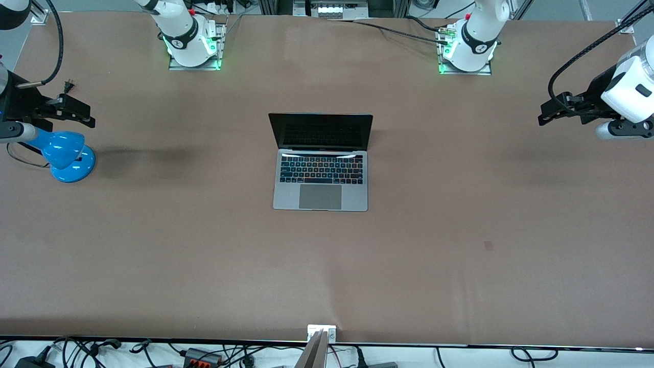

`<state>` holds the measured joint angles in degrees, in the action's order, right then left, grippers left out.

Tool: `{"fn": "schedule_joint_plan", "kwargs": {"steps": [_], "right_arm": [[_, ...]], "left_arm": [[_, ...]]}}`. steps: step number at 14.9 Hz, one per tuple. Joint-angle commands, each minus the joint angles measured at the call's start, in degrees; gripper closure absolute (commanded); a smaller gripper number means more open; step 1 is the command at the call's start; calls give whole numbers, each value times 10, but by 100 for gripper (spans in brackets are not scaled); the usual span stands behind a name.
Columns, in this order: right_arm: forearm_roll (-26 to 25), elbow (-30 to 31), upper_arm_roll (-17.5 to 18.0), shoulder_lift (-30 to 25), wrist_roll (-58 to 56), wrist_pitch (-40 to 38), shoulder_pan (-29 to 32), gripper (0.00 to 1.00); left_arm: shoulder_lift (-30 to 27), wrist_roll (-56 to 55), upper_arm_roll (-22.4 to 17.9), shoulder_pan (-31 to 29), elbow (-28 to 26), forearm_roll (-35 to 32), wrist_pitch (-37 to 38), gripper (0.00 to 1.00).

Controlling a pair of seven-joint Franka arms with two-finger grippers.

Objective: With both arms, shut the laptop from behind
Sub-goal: 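Raise both grippers from the rest pose toward the open laptop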

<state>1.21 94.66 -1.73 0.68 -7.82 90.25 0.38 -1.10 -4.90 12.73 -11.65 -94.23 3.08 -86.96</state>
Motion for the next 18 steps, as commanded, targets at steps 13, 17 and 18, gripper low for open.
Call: {"fn": "schedule_joint_plan", "kwargs": {"steps": [13, 17, 18], "right_arm": [[1, -34, 2, 32, -3, -101, -10, 0], [10, -34, 2, 45, -8, -104, -11, 0], [10, -38, 2, 52, -8, -102, -19, 0]], "left_arm": [[9, 4, 2, -2, 15, -5, 14, 0], [9, -4, 5, -1, 17, -5, 40, 1], [9, -9, 5, 0, 18, -4, 45, 22]]}}
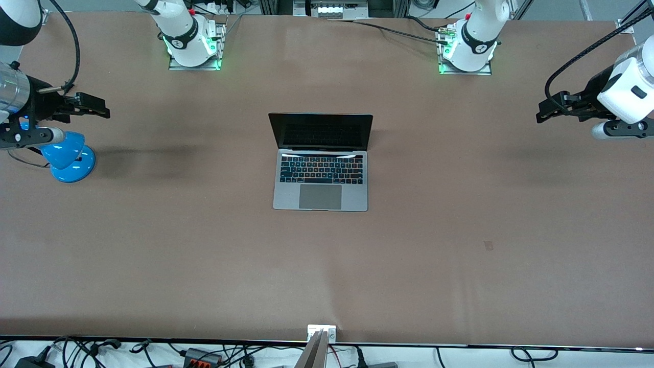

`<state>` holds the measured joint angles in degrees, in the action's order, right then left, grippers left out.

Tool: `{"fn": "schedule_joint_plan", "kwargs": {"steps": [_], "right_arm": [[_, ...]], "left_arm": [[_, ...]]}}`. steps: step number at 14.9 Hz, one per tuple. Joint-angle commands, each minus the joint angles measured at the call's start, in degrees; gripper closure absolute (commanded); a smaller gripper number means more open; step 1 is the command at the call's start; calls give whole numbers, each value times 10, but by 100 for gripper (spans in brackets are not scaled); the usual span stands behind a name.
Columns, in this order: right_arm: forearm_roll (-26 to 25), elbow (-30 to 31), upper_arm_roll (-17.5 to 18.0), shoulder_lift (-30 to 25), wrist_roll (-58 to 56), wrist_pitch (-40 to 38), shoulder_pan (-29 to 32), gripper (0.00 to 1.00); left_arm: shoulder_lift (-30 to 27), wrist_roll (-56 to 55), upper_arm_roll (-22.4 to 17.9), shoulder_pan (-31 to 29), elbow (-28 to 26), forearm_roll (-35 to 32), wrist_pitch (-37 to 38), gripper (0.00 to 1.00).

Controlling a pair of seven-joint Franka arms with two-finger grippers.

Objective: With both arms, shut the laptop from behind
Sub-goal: 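Raise both grippers from the rest pose toward the open laptop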

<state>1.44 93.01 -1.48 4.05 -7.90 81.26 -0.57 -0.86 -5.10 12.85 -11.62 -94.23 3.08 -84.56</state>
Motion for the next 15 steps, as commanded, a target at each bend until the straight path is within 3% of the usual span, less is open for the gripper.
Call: {"fn": "schedule_joint_plan", "kwargs": {"steps": [1, 3, 4, 6, 7, 8, 12, 15], "right_arm": [[5, -26, 0, 22, -9, -12, -17, 0], [7, -26, 0, 28, -1, -9, -24, 0], [5, -25, 0, 28, 1, -11, -25, 15], [1, -22, 0, 25, 1, -33, -32, 76], [0, -22, 0, 25, 2, -42, -34, 96], [1, -22, 0, 25, 3, -44, -33, 100], [6, -14, 0, 24, 3, -44, -36, 100], [7, -1, 0, 25, 10, -36, -57, 100]], "left_arm": [[6, -10, 7, -1, 18, -5, 27, 47], [2, -3, 6, -2, 18, -5, 40, 77], [0, 3, 6, -2, 19, -5, 54, 94], [-5, 4, 8, -1, 19, -5, 70, 99], [-8, 4, 9, 1, 19, -7, 79, 99], [-9, 4, 10, 3, 19, -8, 90, 99], [-4, -7, 11, -2, 12, 1, 88, 99], [9, 4, 9, -18, 6, 50, 74, 99]]}}
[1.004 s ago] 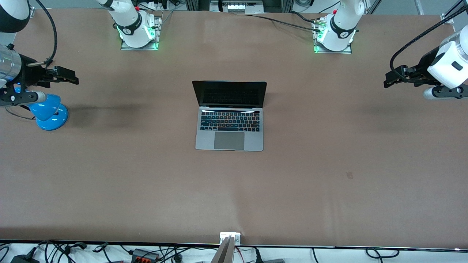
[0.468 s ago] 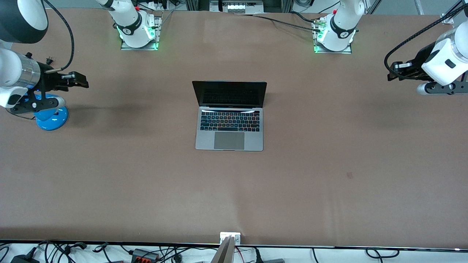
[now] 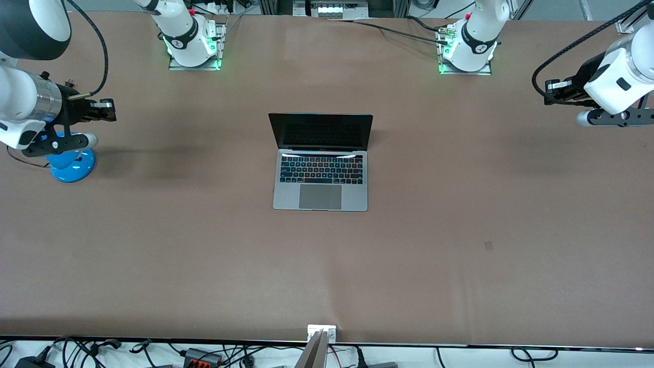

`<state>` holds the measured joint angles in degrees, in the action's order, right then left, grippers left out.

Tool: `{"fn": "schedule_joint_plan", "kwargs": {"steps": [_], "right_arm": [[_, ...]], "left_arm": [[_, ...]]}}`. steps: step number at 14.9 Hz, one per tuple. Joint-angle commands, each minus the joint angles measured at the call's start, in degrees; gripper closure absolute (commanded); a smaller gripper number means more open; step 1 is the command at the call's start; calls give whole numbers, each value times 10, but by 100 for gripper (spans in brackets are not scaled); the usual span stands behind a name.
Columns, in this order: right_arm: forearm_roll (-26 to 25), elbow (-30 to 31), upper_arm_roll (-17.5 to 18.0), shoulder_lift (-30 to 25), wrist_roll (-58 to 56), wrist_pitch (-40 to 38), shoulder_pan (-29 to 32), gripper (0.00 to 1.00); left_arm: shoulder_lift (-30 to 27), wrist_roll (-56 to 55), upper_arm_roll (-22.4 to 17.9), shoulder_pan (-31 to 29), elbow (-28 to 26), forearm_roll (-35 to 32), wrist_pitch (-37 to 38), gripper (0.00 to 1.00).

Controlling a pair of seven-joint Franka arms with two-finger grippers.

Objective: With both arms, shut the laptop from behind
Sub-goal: 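Raise both grippers from the rest pose toward the open laptop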

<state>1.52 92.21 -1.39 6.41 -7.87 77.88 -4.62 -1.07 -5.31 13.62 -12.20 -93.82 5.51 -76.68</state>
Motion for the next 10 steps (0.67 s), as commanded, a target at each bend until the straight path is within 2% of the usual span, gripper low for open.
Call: {"fn": "schedule_joint_plan", "kwargs": {"steps": [1, 7, 10], "right_arm": [[7, 23, 0, -2, 21, 8, -23, 100], [39, 99, 0, -26, 61, 64, -66, 100], [40, 169, 0, -67, 114, 114, -106, 100]], "left_arm": [[11, 6, 4, -12, 0, 37, -5, 99], [37, 3, 23, 20, -13, 89, -9, 99], [35, -13, 34, 24, -50, 132, -63, 99]]}}
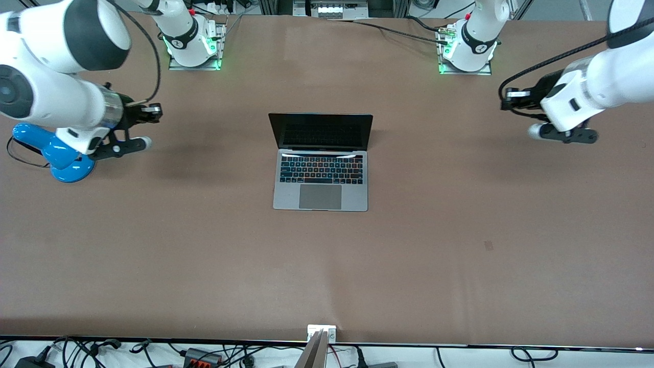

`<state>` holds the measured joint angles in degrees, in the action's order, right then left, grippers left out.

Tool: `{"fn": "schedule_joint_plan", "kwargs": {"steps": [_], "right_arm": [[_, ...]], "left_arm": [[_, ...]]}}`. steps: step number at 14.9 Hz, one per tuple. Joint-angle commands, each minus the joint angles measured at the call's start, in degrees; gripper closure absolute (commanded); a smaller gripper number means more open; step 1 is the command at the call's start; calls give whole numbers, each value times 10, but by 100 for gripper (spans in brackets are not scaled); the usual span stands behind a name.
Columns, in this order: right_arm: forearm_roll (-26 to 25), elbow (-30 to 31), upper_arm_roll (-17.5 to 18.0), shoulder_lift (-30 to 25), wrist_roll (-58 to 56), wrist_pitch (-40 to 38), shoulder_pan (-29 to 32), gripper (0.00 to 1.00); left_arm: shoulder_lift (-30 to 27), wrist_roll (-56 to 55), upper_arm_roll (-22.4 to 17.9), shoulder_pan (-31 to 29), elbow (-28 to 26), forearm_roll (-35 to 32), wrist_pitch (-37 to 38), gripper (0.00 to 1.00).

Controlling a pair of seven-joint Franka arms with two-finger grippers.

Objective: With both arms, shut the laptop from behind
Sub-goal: 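Move both grippers over the laptop screen's back edge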

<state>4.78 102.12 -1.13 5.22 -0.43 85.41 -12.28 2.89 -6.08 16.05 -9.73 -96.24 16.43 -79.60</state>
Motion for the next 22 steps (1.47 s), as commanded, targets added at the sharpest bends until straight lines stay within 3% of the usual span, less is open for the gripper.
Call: {"fn": "schedule_joint_plan", "kwargs": {"steps": [1, 6, 8, 10, 14, 22], "right_arm": [[8, 92, -3, -69, 66, 53, -54, 100], [8, 139, -3, -97, 236, 81, -190, 100], [9, 153, -2, -98, 248, 93, -209, 100], [48, 191, -2, -114, 250, 144, -241, 100], [67, 268, 0, -144, 254, 257, -278, 100], [88, 321, 0, -119, 256, 403, -306, 100]], "left_arm": [[-3, -8, 39, 5, -37, 23, -47, 99], [-2, -110, 160, 7, -101, 25, -124, 99], [-3, -154, 214, 6, -143, 26, -183, 99], [-2, -170, 251, 6, -182, 27, -236, 99], [5, -188, 296, 9, -239, 28, -327, 99], [69, -241, 300, 66, -246, 19, -412, 99]]}}
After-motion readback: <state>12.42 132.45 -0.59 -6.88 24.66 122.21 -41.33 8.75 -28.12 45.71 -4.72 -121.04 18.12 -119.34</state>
